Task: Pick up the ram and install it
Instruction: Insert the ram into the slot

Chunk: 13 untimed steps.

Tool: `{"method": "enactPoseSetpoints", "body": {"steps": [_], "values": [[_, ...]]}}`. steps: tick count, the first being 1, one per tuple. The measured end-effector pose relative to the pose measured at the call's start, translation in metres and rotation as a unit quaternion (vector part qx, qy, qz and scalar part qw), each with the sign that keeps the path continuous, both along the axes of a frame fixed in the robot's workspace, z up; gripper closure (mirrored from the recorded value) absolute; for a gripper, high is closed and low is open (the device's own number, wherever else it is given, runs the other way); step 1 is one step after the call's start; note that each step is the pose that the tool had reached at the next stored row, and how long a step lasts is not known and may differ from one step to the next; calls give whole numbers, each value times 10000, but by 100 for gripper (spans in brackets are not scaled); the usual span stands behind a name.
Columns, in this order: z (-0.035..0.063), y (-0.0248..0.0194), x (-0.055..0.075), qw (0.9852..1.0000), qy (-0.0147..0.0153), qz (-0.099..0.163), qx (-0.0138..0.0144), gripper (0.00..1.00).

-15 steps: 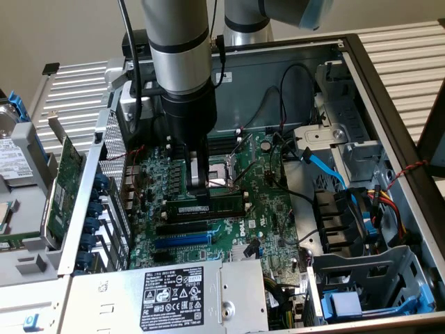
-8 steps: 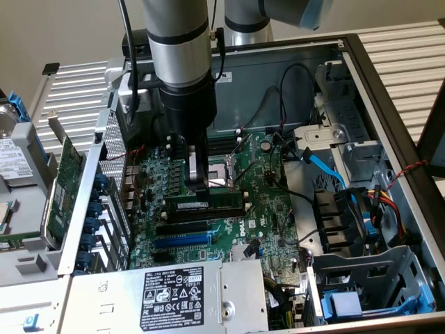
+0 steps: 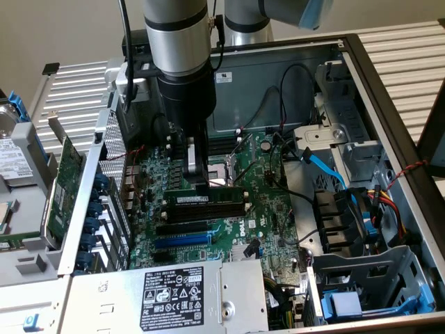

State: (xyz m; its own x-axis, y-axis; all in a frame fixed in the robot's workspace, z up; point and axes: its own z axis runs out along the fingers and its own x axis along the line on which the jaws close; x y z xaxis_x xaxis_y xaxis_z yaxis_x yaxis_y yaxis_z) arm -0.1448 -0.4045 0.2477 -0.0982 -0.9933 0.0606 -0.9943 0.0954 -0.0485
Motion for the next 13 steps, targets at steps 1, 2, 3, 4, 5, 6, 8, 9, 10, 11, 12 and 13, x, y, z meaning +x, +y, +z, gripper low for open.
{"method": "enactPoseSetpoints", "body": {"steps": [1,2,3,4,5,6,8,9,10,11,12,13], "values": [[0,0,0,10000,0,0,0,88],[0,0,0,10000,0,0,0,88],[1,0,-1,10000,1,0,0,88],[1,0,-1,10000,1,1,-1,88],[2,-1,-1,10000,-2,38,-1,88],[2,-1,-1,9999,-7,107,-1,88],[1,0,-1,9998,-25,201,-1,88],[0,0,0,9997,-26,237,0,88],[1,0,0,9997,-26,251,0,88],[0,0,0,9997,-26,253,-1,88],[0,0,0,9997,-26,254,-1,88],[0,-1,-1,9997,-26,255,-1,88]]}}
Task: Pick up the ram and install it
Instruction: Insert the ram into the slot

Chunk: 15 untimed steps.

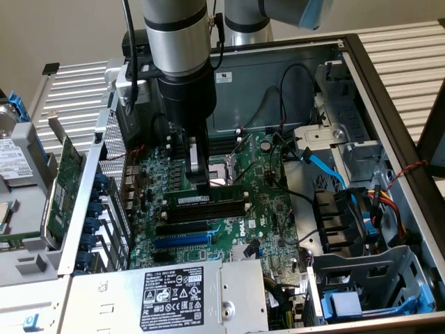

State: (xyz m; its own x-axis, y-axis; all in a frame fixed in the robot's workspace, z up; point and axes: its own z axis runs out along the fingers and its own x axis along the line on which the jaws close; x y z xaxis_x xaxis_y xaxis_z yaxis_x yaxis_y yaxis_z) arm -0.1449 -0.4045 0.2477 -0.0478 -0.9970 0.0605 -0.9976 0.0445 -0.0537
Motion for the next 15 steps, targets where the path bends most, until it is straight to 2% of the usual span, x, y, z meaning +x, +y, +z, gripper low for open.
{"method": "enactPoseSetpoints", "body": {"steps": [15], "values": [[-32,-8,-3,10000,-40,3,1,88]]}}
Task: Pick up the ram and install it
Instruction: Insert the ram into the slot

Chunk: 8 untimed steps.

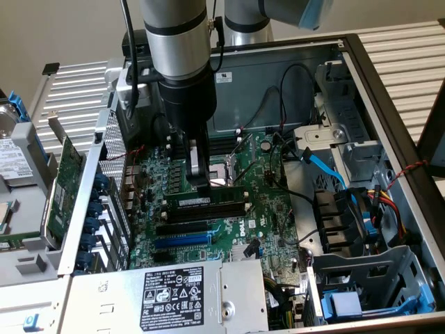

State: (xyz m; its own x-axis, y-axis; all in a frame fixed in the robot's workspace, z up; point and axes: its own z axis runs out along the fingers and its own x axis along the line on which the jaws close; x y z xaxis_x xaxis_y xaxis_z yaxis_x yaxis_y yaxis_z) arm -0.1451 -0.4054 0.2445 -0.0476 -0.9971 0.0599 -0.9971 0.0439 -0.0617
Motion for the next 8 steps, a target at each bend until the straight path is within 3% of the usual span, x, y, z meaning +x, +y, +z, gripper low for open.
{"method": "enactPoseSetpoints", "body": {"steps": [8], "values": [[-1,2,0,10000,-1,0,6,88]]}}
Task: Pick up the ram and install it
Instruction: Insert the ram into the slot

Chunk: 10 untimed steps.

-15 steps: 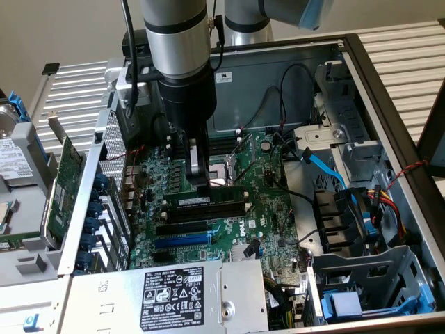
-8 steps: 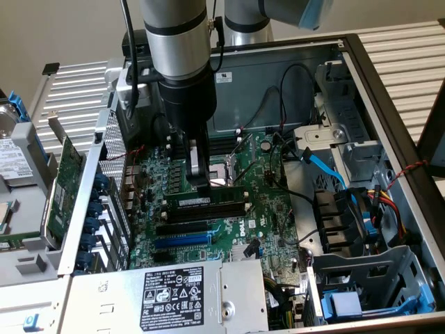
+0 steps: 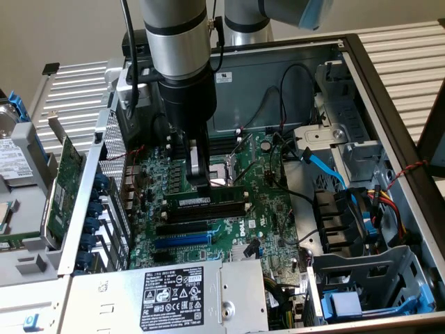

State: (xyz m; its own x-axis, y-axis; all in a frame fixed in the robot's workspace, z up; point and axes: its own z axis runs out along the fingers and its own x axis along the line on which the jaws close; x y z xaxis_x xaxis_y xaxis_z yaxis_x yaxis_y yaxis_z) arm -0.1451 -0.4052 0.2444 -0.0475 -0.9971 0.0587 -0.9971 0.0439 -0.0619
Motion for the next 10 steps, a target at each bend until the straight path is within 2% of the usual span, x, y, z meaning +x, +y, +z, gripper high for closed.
{"method": "enactPoseSetpoints", "body": {"steps": [3,7,10], "values": [[0,-13,0,10000,0,0,29,88],[0,-38,1,10000,3,0,93,88],[0,-43,8,9999,5,0,115,88]]}}
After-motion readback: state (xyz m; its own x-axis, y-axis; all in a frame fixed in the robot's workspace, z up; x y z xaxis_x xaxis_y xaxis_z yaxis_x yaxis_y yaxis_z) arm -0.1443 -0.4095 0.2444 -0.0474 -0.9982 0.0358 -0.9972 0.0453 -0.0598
